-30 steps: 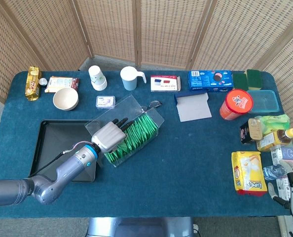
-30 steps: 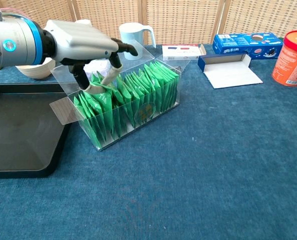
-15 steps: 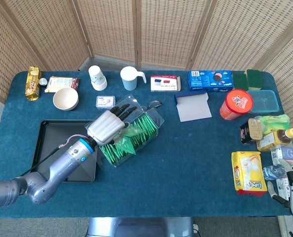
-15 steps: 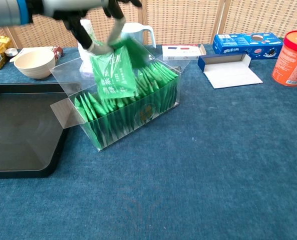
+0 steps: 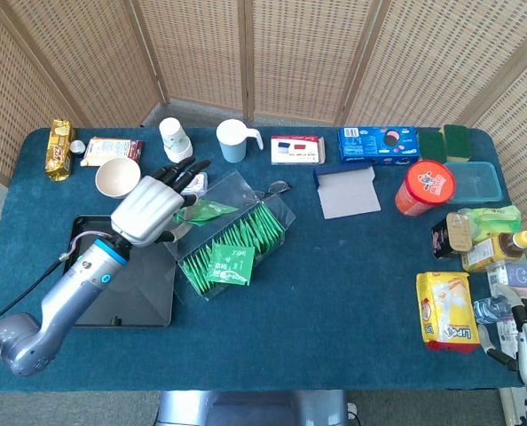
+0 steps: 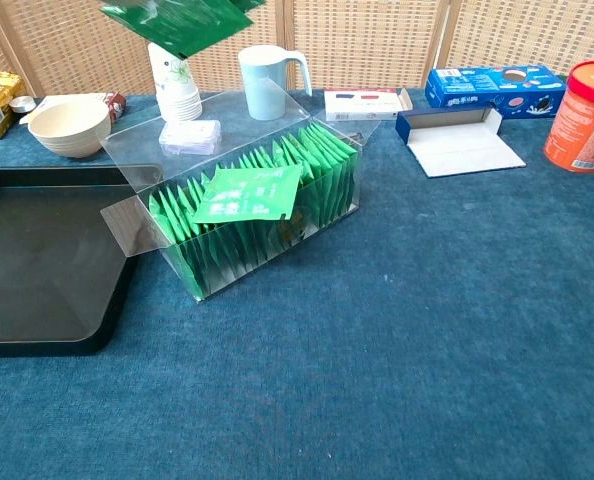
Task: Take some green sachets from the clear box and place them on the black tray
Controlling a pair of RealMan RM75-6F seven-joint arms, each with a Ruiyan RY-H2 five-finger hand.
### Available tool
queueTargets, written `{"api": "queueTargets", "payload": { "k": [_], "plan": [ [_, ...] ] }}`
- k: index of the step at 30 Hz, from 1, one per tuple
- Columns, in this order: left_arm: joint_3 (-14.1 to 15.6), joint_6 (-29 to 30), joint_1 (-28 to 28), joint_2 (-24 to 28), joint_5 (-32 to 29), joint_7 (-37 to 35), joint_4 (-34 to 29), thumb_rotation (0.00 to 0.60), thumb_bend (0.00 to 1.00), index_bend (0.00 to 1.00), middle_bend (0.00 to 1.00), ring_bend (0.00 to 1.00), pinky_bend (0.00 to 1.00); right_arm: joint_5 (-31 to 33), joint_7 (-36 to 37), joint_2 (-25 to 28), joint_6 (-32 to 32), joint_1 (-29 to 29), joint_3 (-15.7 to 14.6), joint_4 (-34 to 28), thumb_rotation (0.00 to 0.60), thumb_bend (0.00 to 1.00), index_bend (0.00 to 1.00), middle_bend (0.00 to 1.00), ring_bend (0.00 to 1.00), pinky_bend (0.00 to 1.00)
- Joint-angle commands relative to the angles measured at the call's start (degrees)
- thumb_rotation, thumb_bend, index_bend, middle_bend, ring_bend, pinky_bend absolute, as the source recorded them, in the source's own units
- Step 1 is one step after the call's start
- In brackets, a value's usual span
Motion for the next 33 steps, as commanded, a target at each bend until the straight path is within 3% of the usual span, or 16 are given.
{"api": "queueTargets", "payload": {
  "k": [1, 13, 23, 27, 30, 33],
  "plan": [
    [0.4, 0.3, 1.4, 2.0, 0.6, -1.0, -0.8, 0.576, 0.45, 0.60, 0.05, 0.00, 0.19, -0.1, 0.0, 0.0, -0.1, 0.1, 0.0, 0.0, 0.505, 0.39, 0.16, 0.22, 0.25, 0.28],
    [6.1, 0.1, 10.1, 11.1, -2.2, -2.1, 1.1, 0.569, 0.44, 0.57, 0.05, 0.00, 0.19, -0.5, -1.4, -0.7, -2.5, 2.1, 0.2, -0.4, 0.503, 0.39, 0.16, 0.22, 0.25, 0.28],
    [9.6, 0.8, 16.9, 11.1, -3.6, -4.0, 4.1, 0.556, 0.43, 0.50, 0.05, 0.00, 0.19, -0.8, -2.7, -0.8, -4.3, 3.9, 0.4, -1.5, 0.504, 0.39, 0.16, 0.22, 0.25, 0.28],
    [10.6, 0.0, 18.4, 10.2, -4.0, -3.2, 4.9, 0.469, 0.33, 0.36, 0.02, 0.00, 0.19, -0.9, -3.0, -0.7, -4.8, 4.4, 0.4, -1.7, 0.503, 0.39, 0.16, 0.22, 0.25, 0.28],
    [10.6, -0.3, 18.8, 9.5, -4.9, -1.9, 4.8, 0.356, 0.23, 0.20, 0.00, 0.00, 0.19, -0.8, -3.0, -0.6, -5.0, 4.7, 0.5, -1.8, 0.504, 0.39, 0.16, 0.22, 0.24, 0.28],
    [10.3, -0.1, 19.3, 9.1, -5.5, -1.1, 4.7, 0.288, 0.18, 0.14, 0.00, 0.00, 0.19, -0.6, -2.9, -0.6, -5.1, 4.8, 0.5, -1.7, 0.505, 0.39, 0.16, 0.22, 0.24, 0.28]
  ]
}}
